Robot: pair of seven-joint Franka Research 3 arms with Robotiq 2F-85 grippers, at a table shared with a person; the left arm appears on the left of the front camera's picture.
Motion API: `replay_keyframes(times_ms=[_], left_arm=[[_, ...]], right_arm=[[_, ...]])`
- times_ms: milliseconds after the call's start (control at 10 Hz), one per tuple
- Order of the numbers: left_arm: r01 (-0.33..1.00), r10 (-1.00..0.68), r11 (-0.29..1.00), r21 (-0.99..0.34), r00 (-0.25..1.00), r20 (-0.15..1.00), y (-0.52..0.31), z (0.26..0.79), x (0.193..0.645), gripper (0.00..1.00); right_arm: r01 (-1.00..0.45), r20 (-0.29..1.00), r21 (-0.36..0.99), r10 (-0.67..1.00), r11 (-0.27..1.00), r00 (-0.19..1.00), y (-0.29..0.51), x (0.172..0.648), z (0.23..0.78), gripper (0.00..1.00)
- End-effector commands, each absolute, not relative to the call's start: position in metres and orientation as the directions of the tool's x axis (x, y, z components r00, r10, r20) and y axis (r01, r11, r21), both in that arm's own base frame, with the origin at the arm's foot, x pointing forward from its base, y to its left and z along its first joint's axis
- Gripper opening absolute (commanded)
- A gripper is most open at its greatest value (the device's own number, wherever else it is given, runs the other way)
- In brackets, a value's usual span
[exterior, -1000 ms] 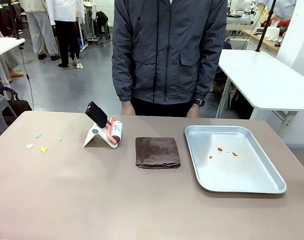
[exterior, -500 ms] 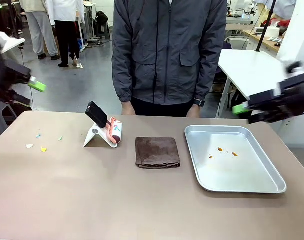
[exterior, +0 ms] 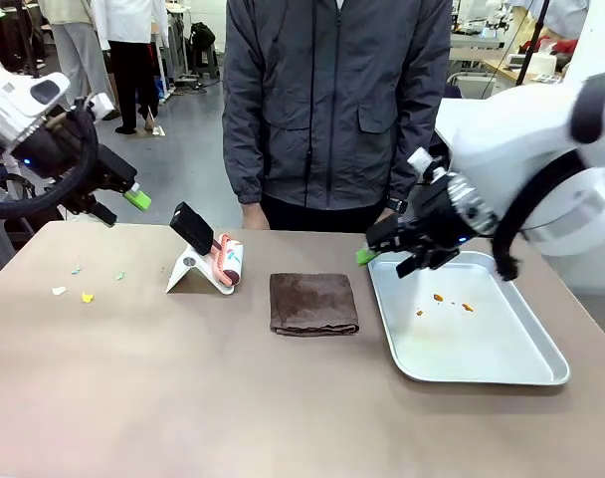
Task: Clean the surface of the table.
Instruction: Hold the Lint Roller with your left hand and the towel with your right hand.
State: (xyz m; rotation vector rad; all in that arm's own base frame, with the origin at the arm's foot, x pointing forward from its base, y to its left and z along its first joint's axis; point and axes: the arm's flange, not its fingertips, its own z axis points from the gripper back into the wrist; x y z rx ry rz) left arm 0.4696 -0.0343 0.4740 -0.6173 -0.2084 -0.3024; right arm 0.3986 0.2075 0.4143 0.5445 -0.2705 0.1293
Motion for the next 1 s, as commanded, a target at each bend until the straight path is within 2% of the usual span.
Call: replay_keyframes(times_ms=[0,200,300,400,600,700,900], left_arm=[[0.329,-0.222,0.79,-0.518,0.94,0.259,-0.04,0.473,0.476,1.0],[0.323,-0.228,0.786,-0.527,0.944,0.238,-0.048,0.468,0.479,1.0],[0.29,-0.219,0.811,-0.508,0.956,0.196,-0.048,0.469,0.479,1.0],[0.343,-0.239,0.771,-0.537,0.937,0.255,-0.045,0.463,0.476,1.0],[0.343,-0.239,0.771,-0.537,0.937,0.255,-0.045,0.463,0.476,1.0],[0.328,-0.234,0.78,-0.532,0.943,0.238,-0.045,0.462,0.476,1.0],[0.224,-0.134,0.729,-0.647,0.973,0.187,-0.057,0.452,0.513,1.0]], right_arm=[[-0.009,0.131,0.508,-0.067,0.861,0.989,0.232,0.413,0.422,1.0],[0.063,0.089,0.515,-0.127,0.855,0.988,0.236,0.413,0.417,1.0],[0.079,0.118,0.518,-0.162,0.852,0.98,0.227,0.414,0.42,1.0],[0.033,0.109,0.492,-0.1,0.87,0.989,0.234,0.41,0.4,1.0],[0.033,0.109,0.492,-0.1,0.87,0.989,0.234,0.41,0.4,1.0],[0.06,0.099,0.504,-0.126,0.862,0.987,0.231,0.412,0.404,1.0],[-0.046,0.18,0.44,-0.038,0.897,0.983,0.259,0.441,0.399,1.0]])
